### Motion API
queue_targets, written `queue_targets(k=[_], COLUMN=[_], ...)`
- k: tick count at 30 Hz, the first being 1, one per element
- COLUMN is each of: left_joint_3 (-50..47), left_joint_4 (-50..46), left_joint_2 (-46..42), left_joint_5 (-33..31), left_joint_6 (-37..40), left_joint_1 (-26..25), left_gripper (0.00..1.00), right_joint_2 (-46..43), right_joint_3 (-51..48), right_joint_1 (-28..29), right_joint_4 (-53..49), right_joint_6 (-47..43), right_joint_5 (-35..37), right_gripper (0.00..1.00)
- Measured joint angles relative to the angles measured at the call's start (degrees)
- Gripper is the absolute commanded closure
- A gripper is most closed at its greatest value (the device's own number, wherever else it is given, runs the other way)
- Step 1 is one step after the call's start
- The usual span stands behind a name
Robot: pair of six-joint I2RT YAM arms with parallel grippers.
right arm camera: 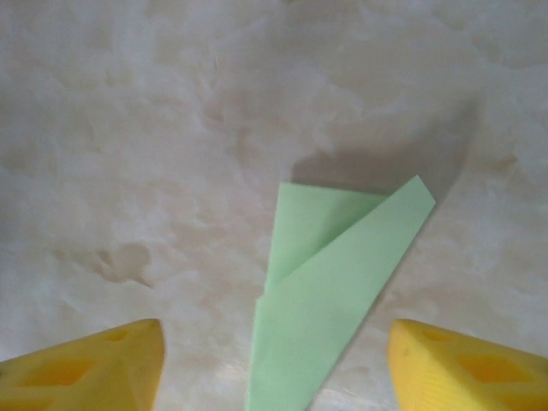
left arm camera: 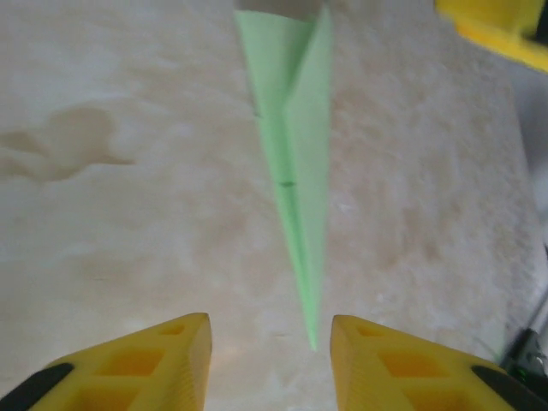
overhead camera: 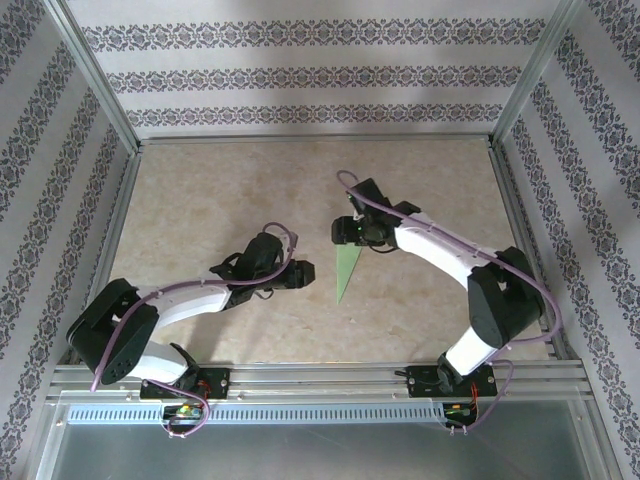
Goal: Fold a paper plane with a square sheet of paper (fold left side to right side)
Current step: Turn over the paper plane at the center of the table.
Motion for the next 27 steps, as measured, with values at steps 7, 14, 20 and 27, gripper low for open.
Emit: queue_targets(k=[7, 14, 20, 27], left_joint_3=[-2.25, -3.5, -3.52, -3.52], left_joint_4=[0.66, 1.09, 1.07, 1.07], left_joint_2=[-3.74, -5.68, -5.75, -5.84], left_joint_5=[-3.34, -4.31, -4.5, -4.48], left_joint_6=[-0.79, -0.83, -0.81, -0.81], left_joint_1=[2.36, 3.17, 3.43, 3.43], left_gripper=[0.55, 0.54, 0.54, 0.54], right_joint_2=[12.83, 19.87, 20.83, 20.81], right_joint_3=[8.96, 14.25, 14.34, 13.73], right_joint_1=[6.29, 8.44, 8.52, 8.52], right_joint_4=[-8.66, -13.81, -15.5, -15.54], right_joint_6=[0.0, 0.59, 1.6, 2.45], right_joint_5=[9.94, 15.43, 17.33, 17.97], right_gripper=[0.35, 0.41, 0.45, 0.56])
